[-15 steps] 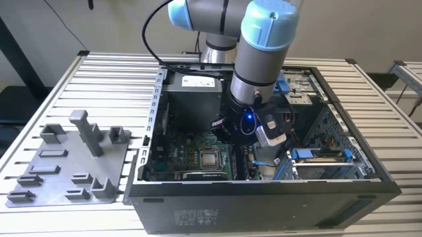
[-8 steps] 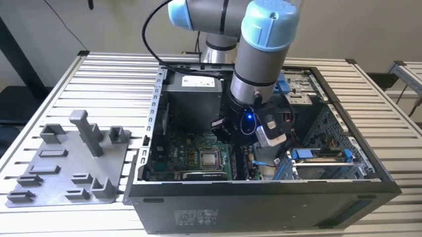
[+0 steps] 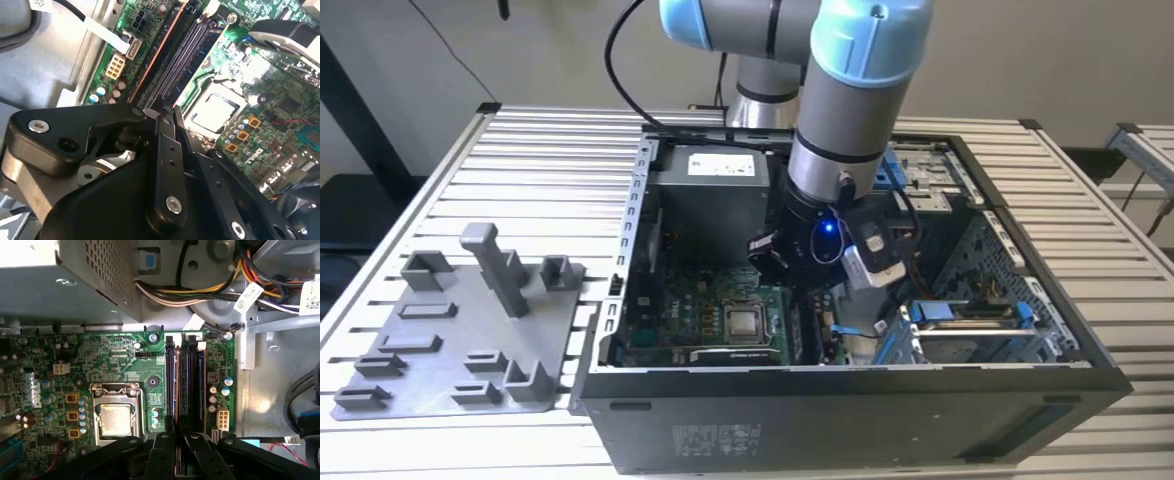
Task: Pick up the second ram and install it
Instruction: 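Insert the second ram into the second slot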
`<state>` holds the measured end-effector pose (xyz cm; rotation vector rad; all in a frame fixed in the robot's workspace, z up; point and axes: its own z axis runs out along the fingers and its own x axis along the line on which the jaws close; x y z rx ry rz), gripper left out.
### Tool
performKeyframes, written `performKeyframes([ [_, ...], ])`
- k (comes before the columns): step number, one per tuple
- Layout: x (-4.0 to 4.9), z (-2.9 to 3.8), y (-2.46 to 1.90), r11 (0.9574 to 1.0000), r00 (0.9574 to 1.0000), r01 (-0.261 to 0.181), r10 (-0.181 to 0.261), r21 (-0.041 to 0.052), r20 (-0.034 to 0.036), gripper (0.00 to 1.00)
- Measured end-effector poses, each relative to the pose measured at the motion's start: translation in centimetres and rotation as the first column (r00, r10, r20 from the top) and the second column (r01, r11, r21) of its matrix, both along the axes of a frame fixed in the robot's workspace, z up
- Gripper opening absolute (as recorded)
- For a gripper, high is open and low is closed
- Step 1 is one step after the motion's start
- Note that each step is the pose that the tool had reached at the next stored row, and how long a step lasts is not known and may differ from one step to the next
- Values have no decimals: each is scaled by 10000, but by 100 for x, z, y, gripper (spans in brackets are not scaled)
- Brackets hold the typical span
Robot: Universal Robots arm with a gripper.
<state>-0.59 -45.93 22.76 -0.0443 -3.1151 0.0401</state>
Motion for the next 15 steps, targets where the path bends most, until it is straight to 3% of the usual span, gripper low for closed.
performKeyframes([
  [5, 0, -9, 1, 9997, 9996, -260, 260, -1, 77, 14],
  [15, 23, -25, -6, 9997, 9997, -251, 251, 0, 80, 14],
])
